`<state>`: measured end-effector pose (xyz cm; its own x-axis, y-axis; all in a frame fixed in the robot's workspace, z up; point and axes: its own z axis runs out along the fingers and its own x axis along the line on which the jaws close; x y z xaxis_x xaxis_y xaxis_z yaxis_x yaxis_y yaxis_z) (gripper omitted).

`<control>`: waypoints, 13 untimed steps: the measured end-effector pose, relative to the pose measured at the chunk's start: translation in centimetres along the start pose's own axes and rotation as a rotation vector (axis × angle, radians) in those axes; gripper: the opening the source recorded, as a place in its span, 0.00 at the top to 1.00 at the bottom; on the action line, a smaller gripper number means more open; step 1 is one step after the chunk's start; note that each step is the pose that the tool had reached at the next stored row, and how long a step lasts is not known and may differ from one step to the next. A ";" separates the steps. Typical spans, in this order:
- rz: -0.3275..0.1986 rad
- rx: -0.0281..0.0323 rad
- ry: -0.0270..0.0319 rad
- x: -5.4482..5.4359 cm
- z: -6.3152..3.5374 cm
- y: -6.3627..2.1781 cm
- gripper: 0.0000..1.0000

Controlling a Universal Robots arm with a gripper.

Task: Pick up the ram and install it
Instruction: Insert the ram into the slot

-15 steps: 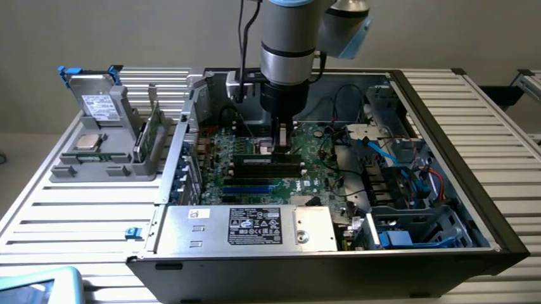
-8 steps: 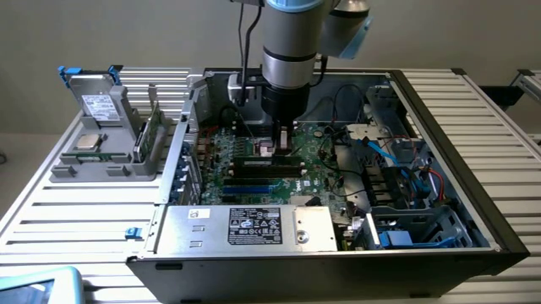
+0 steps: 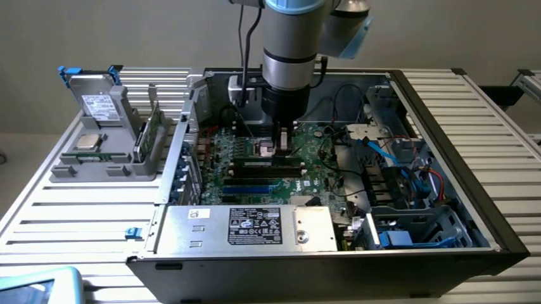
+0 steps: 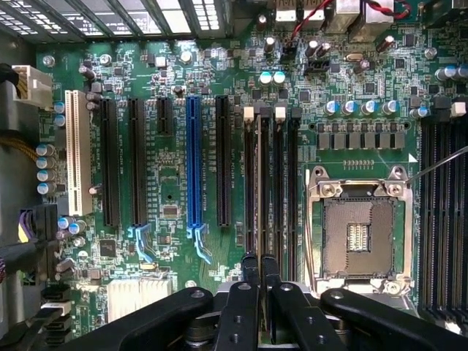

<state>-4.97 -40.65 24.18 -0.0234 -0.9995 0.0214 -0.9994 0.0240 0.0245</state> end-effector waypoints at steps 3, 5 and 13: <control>0.000 0.0001 0.0020 0.0 0.03 0.00 0.87; 0.000 0.0000 0.0044 0.0 0.04 -0.01 0.87; 0.000 0.0002 0.0075 0.0 0.05 0.00 0.87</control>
<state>-4.96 -40.66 24.12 -0.0234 -0.9993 0.0289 -0.9994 0.0242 0.0243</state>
